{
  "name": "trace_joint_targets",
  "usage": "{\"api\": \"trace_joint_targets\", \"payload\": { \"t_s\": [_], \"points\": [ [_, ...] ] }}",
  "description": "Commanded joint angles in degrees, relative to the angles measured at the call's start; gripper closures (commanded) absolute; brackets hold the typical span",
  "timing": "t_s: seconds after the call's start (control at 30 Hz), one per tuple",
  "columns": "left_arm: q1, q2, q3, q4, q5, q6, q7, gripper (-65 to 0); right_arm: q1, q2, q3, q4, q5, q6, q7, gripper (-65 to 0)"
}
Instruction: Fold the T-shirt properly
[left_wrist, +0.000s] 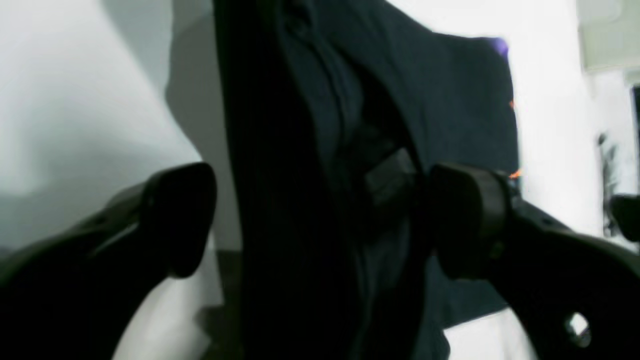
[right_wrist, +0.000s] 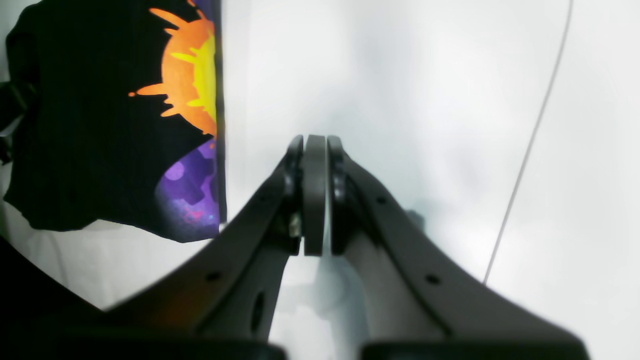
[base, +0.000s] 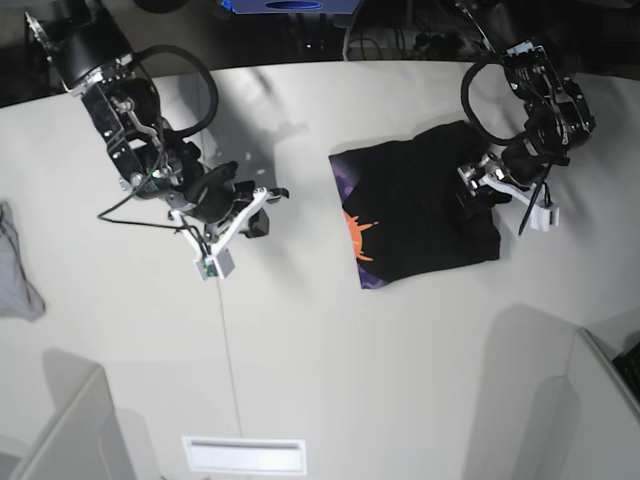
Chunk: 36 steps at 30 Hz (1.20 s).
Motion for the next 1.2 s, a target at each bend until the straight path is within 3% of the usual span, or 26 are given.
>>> {"api": "trace_joint_targets", "payload": {
  "t_s": [0.0, 0.1, 0.17, 0.3, 0.43, 0.63, 0.93, 1.17],
  "points": [
    [-0.34, -0.36, -0.04, 0.36, 2.11, 0.49, 0.29, -65.0, 0.98, 0.25, 0.51, 1.13, 0.10, 0.34, 1.14, 0.0],
    [-0.42, -0.27, 0.05, 0.19, 4.40, 0.49, 0.29, -64.3, 0.71, 0.25, 0.60, 1.13, 0.19, 0.34, 1.32, 0.0],
    [-0.25, -0.36, 0.05, 0.19, 4.40, 0.49, 0.29, -57.1, 0.62, 0.25, 0.60, 1.13, 0.19, 0.34, 1.41, 0.0],
    [0.01, -0.80, 0.05, 0.19, 4.40, 0.49, 0.47, -27.8, 0.10, 0.25, 0.69, 1.13, 0.28, 0.34, 1.50, 0.0],
    [0.19, -4.31, 4.44, 0.19, 4.40, 0.85, 0.47, -0.2, -1.92, -0.28, 3.76, 1.13, 0.28, 0.34, 2.37, 0.0],
    [0.01, -10.11, 13.76, 0.19, 4.40, 0.85, 0.47, 0.0, -5.62, -0.10, 8.86, 1.13, 0.28, 0.34, 2.90, 0.0],
    [-4.47, -20.75, 35.74, 0.80, 4.49, 0.76, 0.38, 0.0, -12.30, -0.01, 16.42, 1.13, 0.28, 0.34, 2.99, 0.0],
    [-10.27, -24.27, 46.99, 0.89, 6.33, 0.85, 0.29, 0.0, -17.31, -0.19, 22.49, 3.68, 0.10, 0.34, 3.08, 0.0]
  ]
}}
